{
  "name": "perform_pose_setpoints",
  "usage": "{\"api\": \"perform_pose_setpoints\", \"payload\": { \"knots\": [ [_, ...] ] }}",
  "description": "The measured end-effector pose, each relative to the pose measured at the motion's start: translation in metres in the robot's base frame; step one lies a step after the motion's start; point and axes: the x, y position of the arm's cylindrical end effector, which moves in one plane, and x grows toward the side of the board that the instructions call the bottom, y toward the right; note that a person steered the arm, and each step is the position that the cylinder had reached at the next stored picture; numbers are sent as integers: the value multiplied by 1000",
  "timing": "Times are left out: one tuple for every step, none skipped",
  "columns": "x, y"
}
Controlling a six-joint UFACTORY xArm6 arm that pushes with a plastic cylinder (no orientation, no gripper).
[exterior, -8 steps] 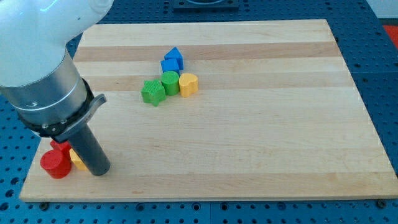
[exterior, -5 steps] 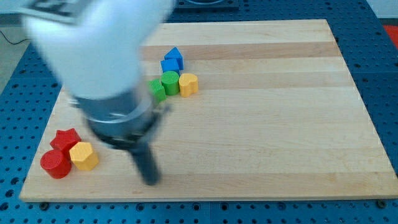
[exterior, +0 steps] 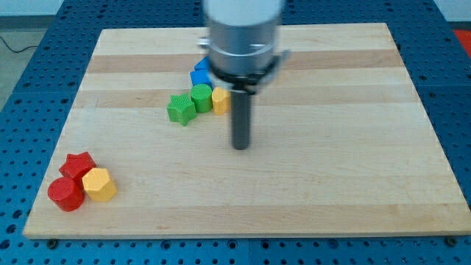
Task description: Move blue cube towards top right corner of the board
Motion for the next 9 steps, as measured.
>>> {"api": "perform_pose_setpoints", "payload": {
  "knots": [
    [0,-87],
    [-21,-160],
    [-50,-186],
    [-70,-139],
    [-99,-72],
    [-132,-27],
    [-136,-25],
    [-139,-17],
    [-160,30]
  ]
}}
